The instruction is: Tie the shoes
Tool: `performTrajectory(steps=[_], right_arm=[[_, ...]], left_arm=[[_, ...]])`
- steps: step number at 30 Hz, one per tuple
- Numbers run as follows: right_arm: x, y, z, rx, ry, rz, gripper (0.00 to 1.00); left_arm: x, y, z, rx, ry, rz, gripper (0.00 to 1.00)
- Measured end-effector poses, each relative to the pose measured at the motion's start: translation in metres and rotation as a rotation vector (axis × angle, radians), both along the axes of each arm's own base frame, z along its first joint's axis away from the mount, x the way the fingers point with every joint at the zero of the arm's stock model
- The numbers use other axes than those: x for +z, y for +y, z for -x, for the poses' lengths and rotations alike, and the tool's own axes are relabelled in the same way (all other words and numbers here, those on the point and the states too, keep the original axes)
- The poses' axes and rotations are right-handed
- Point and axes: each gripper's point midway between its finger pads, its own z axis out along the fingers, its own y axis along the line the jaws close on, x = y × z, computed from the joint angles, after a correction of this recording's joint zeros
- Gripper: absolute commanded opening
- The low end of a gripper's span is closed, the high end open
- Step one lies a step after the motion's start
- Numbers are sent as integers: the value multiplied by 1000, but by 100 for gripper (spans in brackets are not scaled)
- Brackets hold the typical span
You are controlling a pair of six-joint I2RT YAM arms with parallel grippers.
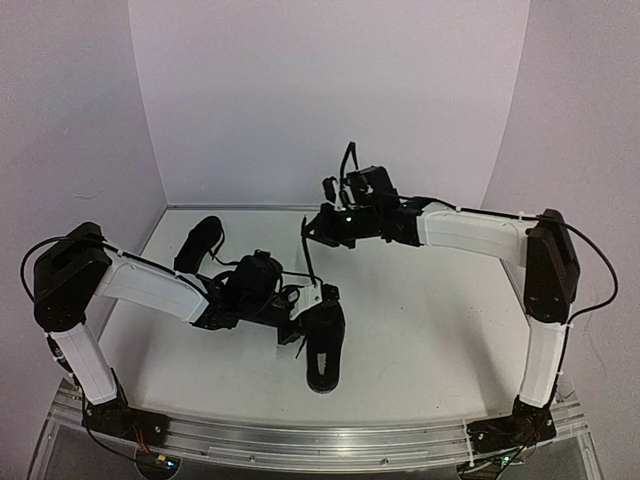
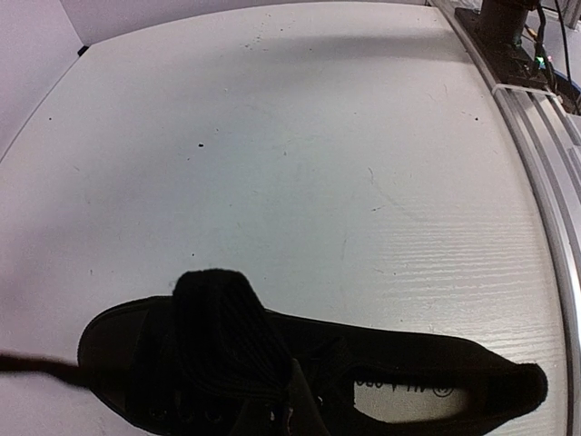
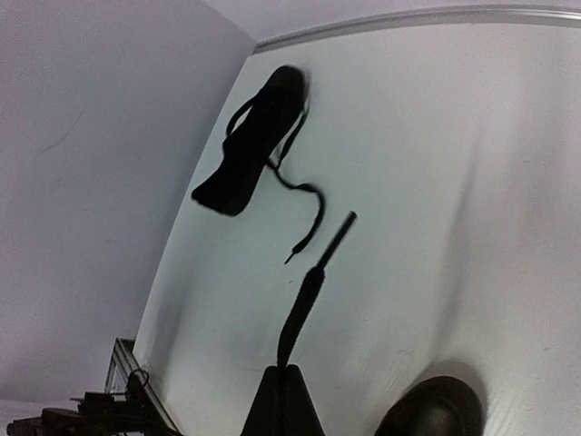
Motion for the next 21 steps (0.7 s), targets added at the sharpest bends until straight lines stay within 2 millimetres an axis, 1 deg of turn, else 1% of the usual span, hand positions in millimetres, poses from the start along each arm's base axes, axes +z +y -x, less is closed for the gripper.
performTrajectory(steps=[1,2,4,5,6,7,9,10,12,15,16,20,21], right_arm=[[2,18,5,48,-4,-20,0],[3,32,10,85,-4,-34,1],[5,55,20,153,2,-62,12],[4,66,28,192,12,-76,20],[1,72,34,217,27,-85,32],[-1,76,41,244,38,-89,41],[-7,77,48,273,55,-87,62],[-11,75,50,281,60,-84,69],[-21,63,53,274,82,-68,73],[-35,31,56,239,124,-35,73],[-35,20,56,224,132,-29,73],[-29,-27,64,168,140,-26,67],[-27,-34,68,162,138,-29,65]], left_arm=[[1,-1,0,0,-8,3,0],[2,-1,0,-1,-13,4,0],[2,-1,1,-6,-20,3,0],[2,-2,1,-8,-22,3,0],[2,-2,2,-9,-24,3,0],[2,-2,2,-10,-26,2,0],[2,-1,3,-8,-28,3,0],[2,-1,3,-8,-28,2,0],[1,0,3,-8,-28,0,0],[1,0,2,-4,-31,0,0],[1,0,2,-1,-32,0,0],[2,0,0,7,-39,1,0],[2,0,0,8,-39,1,0]])
